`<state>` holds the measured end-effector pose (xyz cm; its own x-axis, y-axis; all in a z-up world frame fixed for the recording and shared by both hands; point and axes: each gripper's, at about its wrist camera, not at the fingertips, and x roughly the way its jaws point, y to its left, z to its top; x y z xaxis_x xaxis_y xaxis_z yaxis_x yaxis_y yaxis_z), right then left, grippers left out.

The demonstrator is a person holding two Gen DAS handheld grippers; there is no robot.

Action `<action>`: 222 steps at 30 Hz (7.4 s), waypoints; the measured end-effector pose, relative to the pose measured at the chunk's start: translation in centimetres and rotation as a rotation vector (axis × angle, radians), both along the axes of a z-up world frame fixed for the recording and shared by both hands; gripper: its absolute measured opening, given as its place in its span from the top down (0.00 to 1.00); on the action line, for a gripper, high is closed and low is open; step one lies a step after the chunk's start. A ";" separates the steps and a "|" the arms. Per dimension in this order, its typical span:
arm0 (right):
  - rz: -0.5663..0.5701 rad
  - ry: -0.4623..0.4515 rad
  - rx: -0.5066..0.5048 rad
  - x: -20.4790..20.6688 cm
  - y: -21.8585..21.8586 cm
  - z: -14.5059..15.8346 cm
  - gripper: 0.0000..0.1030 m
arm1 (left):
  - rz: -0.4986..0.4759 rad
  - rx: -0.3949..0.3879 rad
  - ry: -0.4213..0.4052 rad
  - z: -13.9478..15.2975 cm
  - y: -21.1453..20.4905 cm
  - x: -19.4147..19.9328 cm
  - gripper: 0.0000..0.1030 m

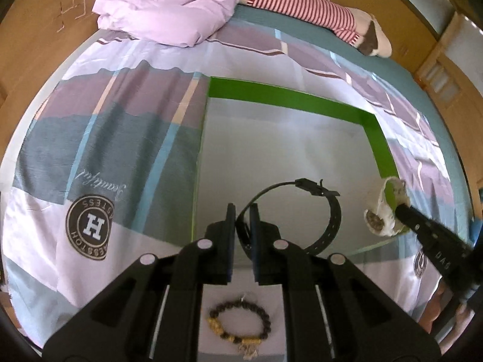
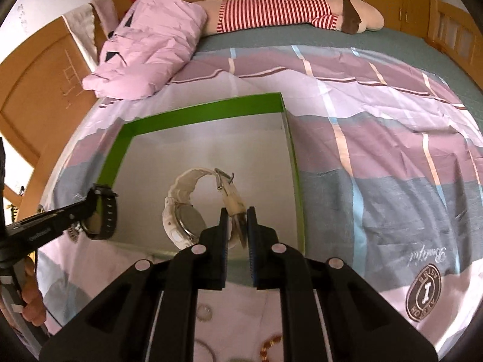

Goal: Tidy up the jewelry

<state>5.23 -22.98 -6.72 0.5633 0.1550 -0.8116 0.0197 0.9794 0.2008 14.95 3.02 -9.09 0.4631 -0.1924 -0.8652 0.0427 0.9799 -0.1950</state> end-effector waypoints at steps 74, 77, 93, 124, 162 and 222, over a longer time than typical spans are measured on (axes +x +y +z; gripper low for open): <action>0.144 0.230 -0.122 -6.9 0.8 -6.2 0.75 | -0.310 0.267 0.240 -6.7 -4.3 -10.4 0.82; 0.124 0.233 -0.121 -6.7 0.4 -6.5 0.72 | -0.313 0.277 0.245 -7.1 -3.9 -10.2 0.75; 0.145 0.228 -0.234 -7.1 1.9 -8.4 0.75 | -0.323 0.278 0.241 -8.4 -4.3 -9.8 0.75; 0.192 0.033 -0.081 -7.9 3.0 1.0 0.93 | -0.295 0.151 -0.026 2.8 -4.1 -12.0 0.99; 0.099 0.253 -0.227 -6.4 1.2 -8.7 0.57 | -0.280 0.388 0.163 -8.1 -6.5 -12.1 0.36; 0.173 0.238 -0.251 -6.6 2.9 -7.9 0.93 | -0.479 0.222 0.149 -7.2 -8.7 -15.2 0.91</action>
<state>-1.39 -20.06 -14.65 0.3375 0.0118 -0.9412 -0.1333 0.9904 -0.0354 -0.21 -5.64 -16.26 0.2384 -0.1567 -0.9584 0.4818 0.8760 -0.0234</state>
